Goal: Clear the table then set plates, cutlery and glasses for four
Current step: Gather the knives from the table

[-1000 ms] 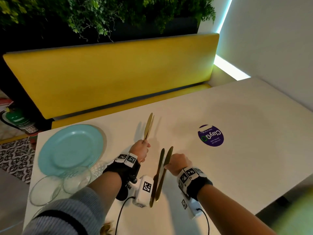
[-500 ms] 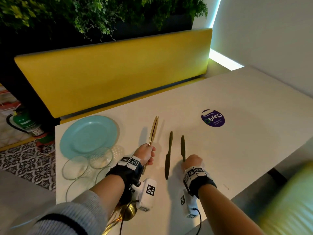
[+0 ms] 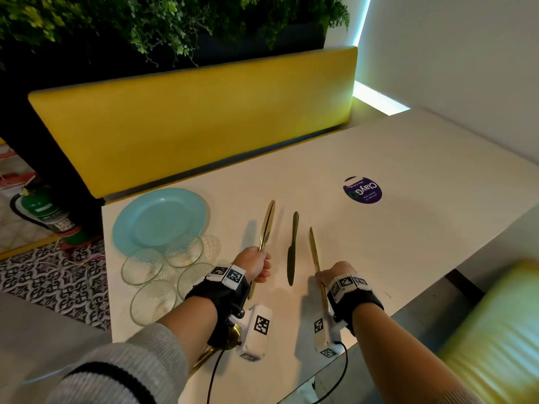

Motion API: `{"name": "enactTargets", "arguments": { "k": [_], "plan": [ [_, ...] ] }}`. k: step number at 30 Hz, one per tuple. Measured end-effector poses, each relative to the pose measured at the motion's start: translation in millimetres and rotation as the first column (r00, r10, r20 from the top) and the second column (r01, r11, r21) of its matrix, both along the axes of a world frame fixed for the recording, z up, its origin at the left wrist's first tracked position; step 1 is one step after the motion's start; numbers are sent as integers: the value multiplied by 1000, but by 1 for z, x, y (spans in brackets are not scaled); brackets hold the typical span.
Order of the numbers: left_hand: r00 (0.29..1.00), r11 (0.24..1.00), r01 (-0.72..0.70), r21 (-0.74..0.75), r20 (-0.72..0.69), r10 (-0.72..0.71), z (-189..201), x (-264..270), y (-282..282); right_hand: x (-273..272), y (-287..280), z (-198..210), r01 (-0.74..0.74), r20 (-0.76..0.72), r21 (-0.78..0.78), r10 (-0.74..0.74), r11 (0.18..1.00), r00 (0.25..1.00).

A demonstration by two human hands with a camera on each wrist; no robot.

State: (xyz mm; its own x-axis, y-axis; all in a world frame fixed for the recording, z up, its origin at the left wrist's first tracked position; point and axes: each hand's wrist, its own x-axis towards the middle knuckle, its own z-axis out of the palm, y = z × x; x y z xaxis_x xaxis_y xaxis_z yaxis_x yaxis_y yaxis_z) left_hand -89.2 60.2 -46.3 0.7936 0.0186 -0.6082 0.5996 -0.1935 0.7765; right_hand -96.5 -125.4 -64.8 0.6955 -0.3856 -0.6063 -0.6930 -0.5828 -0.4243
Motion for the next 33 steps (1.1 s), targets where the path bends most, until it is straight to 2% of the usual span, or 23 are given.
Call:
{"name": "enactTargets", "arguments": {
  "k": [3, 7, 10, 12, 17, 21, 25, 27, 28, 29, 30, 31, 33],
  "plan": [
    [1000, 1000, 3, -10, 4, -3, 4, -2, 0, 4, 4, 5, 13, 15, 88, -15, 996, 1000],
    [1000, 997, -5, -74, -5, 5, 14, 0, -4, 9, 19, 23, 66, 58, 436, -102, 897, 993],
    [1000, 997, 31, -72, 5, -30, 21, 4, -8, 12, 35, 35, -1, 55, 509, -32, 861, 998],
    [996, 996, 86, 5, 26, -86, 22, 7, -11, 15, 44, 40, -62, 57, 503, 38, 862, 998],
    [988, 981, 154, 121, 3, -155, 16, 16, -12, 27, 59, 44, -229, 77, 348, 216, 909, 973],
    [992, 992, 121, -23, -43, -122, 16, 22, -10, 35, 67, 46, -363, 94, 244, 351, 899, 932],
    [997, 997, 52, -55, -53, -55, 11, 35, -7, 50, 66, 41, -389, 163, 266, 357, 882, 920],
    [996, 998, -21, -52, -84, 16, 11, 42, -5, 66, 59, 36, -433, 217, 141, 399, 890, 891],
    [992, 996, -73, -52, -108, 67, 11, 46, -3, 74, 55, 35, -494, 205, -1, 484, 869, 851],
    [986, 991, -125, -52, -119, 119, 13, 49, -1, 81, 51, 32, -563, 153, -175, 587, 808, 795],
    [981, 987, -157, -40, -119, 152, 12, 52, 0, 87, 47, 28, -623, 82, -327, 678, 711, 731],
    [979, 984, -174, -26, -115, 170, 10, 55, 2, 92, 43, 25, -667, 36, -422, 747, 614, 664],
    [973, 979, -201, -33, -121, 195, 9, 58, 4, 100, 40, 17, -749, -19, -480, 849, 456, 529]
  ]
}}
